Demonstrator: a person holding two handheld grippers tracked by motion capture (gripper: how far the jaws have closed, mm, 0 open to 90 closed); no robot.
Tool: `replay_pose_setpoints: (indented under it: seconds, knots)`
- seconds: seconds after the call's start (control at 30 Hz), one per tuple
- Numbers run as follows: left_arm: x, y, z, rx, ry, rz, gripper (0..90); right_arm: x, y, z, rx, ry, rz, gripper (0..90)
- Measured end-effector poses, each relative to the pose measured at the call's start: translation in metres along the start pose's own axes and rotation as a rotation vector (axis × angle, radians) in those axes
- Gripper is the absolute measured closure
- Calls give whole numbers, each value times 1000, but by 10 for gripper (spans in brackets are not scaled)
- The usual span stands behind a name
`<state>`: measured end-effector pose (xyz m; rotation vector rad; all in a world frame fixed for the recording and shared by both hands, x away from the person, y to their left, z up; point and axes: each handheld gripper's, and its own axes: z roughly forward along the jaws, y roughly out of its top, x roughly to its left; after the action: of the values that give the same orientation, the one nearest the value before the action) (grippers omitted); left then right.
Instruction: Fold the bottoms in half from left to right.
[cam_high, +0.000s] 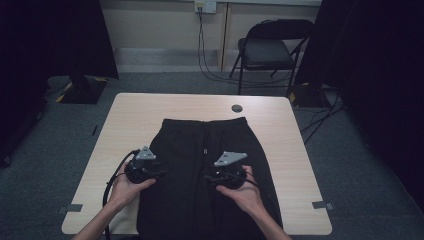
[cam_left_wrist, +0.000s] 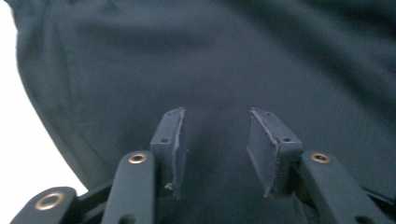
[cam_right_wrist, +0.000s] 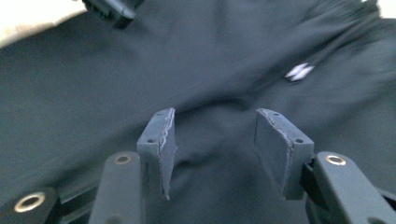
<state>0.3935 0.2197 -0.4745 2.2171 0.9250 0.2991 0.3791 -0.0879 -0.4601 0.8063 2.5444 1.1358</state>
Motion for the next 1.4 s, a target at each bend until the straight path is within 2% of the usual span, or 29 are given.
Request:
replay_pose_setpoints:
  seconds: [0.03,0.1,0.13,0.17,0.27,0.3,0.37,0.4,0.43,0.5,0.57,0.6,0.67,0.77,0.8,0.87,0.9,0.93,0.97,1.03,1.1,1.13,1.2,1.23,1.3,1.33,1.4]
  knots:
    - [1,-2,2,6,-5,-5,598,2,-1,8,13,15,-7,494]
    - [2,-5,5,14,-7,15,598,7,-6,24,43,27,-6,496]
    - [2,-7,7,29,-13,11,598,7,-6,24,43,27,-6,496]
    - [0,-8,9,29,-7,29,584,9,-11,27,61,16,-13,486]
    - [-3,-7,10,36,14,44,562,8,-20,27,73,4,-8,459]
    - [-5,-7,10,36,23,37,562,8,-20,27,73,4,-8,459]
    - [-9,-5,12,51,18,29,519,5,-23,24,72,5,-7,455]
    - [-11,-4,12,58,21,44,494,2,-23,23,85,8,-9,455]
    - [-14,-4,12,61,15,40,495,-2,-24,19,103,12,-11,456]
    - [-20,-4,12,62,9,40,495,-5,-26,16,105,12,-13,456]
    - [-26,-7,10,52,-36,19,491,-6,-33,9,94,3,-7,457]
    - [-30,-9,8,59,-45,33,493,-8,-42,2,84,-5,-1,458]
    - [-39,-10,6,76,-31,49,493,-9,-46,-2,79,-5,0,458]
    - [-49,-11,4,85,-96,26,490,-9,-55,-14,91,-10,4,458]
    - [-49,-11,4,85,-96,26,490,-9,-55,-14,91,-10,4,458]
    - [-51,-12,1,104,-141,24,500,-7,-59,-19,98,-12,4,459]
    - [-49,-11,-1,104,-170,8,532,-6,-60,-21,99,-16,8,458]
    - [-44,-8,-4,74,-186,-5,539,-5,-62,-23,97,-23,9,459]
    - [-39,-6,-8,35,-171,-9,541,-4,-62,-24,98,-28,9,456]
    - [-28,-1,-14,2,-106,-4,551,-3,-60,-29,88,-50,2,424]
    - [-17,2,-13,5,-56,-12,576,-2,-52,-40,39,-49,24,433]
    - [-12,3,-10,9,-50,-9,584,-1,-47,-47,9,-64,18,449]
    - [-5,5,-2,40,-24,13,602,4,-35,-62,-35,-62,13,486]
    - [1,9,6,30,-23,6,620,10,-23,-74,-77,-69,43,498]
    - [4,14,13,21,-26,-20,635,19,-12,-77,-88,-54,40,535]
    - [4,14,13,21,-26,-20,635,19,-12,-77,-88,-54,40,535]
    - [7,16,18,-1,-32,-33,635,34,-2,-71,-75,-20,3,553]
